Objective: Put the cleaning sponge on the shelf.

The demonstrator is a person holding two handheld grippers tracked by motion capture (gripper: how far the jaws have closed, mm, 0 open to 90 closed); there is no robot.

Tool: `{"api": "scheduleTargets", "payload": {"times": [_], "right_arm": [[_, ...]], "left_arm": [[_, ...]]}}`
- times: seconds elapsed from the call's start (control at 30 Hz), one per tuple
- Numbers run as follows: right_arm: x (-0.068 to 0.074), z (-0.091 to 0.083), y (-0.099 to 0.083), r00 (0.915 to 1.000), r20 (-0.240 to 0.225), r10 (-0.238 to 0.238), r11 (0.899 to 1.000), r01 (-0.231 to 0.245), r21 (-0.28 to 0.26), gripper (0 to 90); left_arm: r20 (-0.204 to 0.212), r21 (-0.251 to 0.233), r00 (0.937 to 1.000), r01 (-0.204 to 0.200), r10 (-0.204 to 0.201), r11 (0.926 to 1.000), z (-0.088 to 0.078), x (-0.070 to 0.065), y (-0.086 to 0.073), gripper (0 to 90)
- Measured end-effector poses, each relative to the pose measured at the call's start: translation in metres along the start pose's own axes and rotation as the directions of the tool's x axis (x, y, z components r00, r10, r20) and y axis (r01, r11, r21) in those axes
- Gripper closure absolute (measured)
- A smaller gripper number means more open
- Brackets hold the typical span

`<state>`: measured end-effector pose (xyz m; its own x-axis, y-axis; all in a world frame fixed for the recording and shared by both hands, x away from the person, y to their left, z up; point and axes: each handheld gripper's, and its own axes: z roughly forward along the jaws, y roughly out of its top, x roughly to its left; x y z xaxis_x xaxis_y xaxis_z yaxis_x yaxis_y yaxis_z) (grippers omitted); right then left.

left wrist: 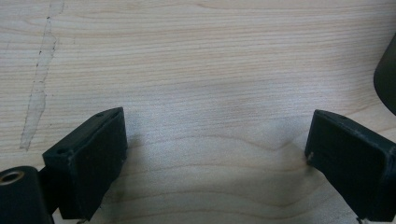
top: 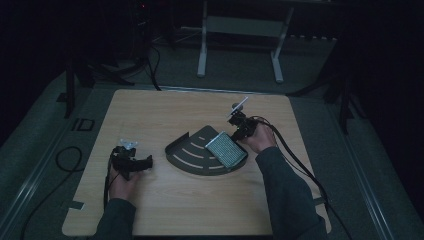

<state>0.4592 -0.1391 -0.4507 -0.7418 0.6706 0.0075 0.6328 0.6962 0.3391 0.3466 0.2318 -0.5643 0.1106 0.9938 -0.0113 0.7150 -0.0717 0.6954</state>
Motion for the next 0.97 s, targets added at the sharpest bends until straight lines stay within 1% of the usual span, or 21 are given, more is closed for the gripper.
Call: {"api": "scheduleTargets", "payload": {"times": [0.1,0.2,0.33,0.4,0.5,0.57,0.67,0.7,0.73,0.8,0.83,0.93,0.97], "right_arm": [[-0.001,-0.002,0.000,1.0000,0.003,0.002,1.000,-0.002,-0.010,75.7],[-0.001,-0.005,-0.001,0.9999,0.006,0.008,1.000,-0.008,-0.027,65.0],[-0.001,-0.009,-0.003,0.9993,0.032,0.016,0.999,-0.015,-0.035,54.9],[-0.001,-0.011,-0.004,0.9990,0.042,0.018,0.999,-0.017,-0.033,51.8],[0.001,-0.014,-0.006,0.9981,0.057,0.022,0.999,-0.020,-0.035,51.0],[0.001,-0.016,-0.008,0.9981,0.052,0.033,0.998,-0.031,-0.046,48.9],[0.001,-0.018,-0.012,0.9978,0.053,0.040,0.998,-0.037,-0.048,44.9],[0.001,-0.019,-0.013,0.9977,0.056,0.038,0.998,-0.036,-0.049,42.8],[0.002,-0.019,-0.015,0.9976,0.057,0.040,0.998,-0.038,-0.048,38.7],[0.001,-0.019,-0.019,0.9960,0.081,0.038,0.999,-0.035,-0.042,31.3],[0.001,-0.020,-0.021,0.9948,0.094,0.039,0.999,-0.036,-0.036,29.9],[0.000,-0.023,-0.028,0.9945,0.093,0.049,0.998,-0.045,-0.050,28.3],[0.001,-0.025,-0.031,0.9936,0.100,0.052,0.998,-0.047,-0.052,27.7]], "left_arm": [[0.000,0.000,1.0000,0.000,0.000,1.0000,0.000,0.000,0.000,6.0],[0.000,0.000,1.0000,0.000,0.000,1.0000,0.000,0.000,0.000,6.0],[0.000,0.000,1.0000,0.000,0.000,1.0000,0.000,0.000,0.000,6.0],[0.000,0.000,1.0000,0.000,0.000,1.0000,0.000,0.000,0.000,6.0],[0.000,0.000,1.0000,0.000,0.000,1.0000,0.000,0.000,0.000,6.0],[0.000,0.000,1.0000,0.000,0.000,1.0000,0.000,0.000,0.000,6.0],[0.000,0.000,1.0000,0.000,0.000,1.0000,0.000,0.000,0.000,6.0],[0.000,0.000,1.0000,0.000,0.000,1.0000,0.000,0.000,0.000,6.0],[0.000,0.000,1.0000,0.000,0.000,1.0000,0.000,0.000,0.000,6.0],[0.000,0.000,1.0000,0.000,0.000,1.0000,0.000,0.000,0.000,6.0],[0.000,0.000,1.0000,0.000,0.000,1.0000,0.000,0.000,0.000,6.0],[0.000,0.000,1.0000,0.000,0.000,1.0000,0.000,0.000,0.000,6.0],[0.000,0.000,1.0000,0.000,0.000,1.0000,0.000,0.000,0.000,6.0]]}}
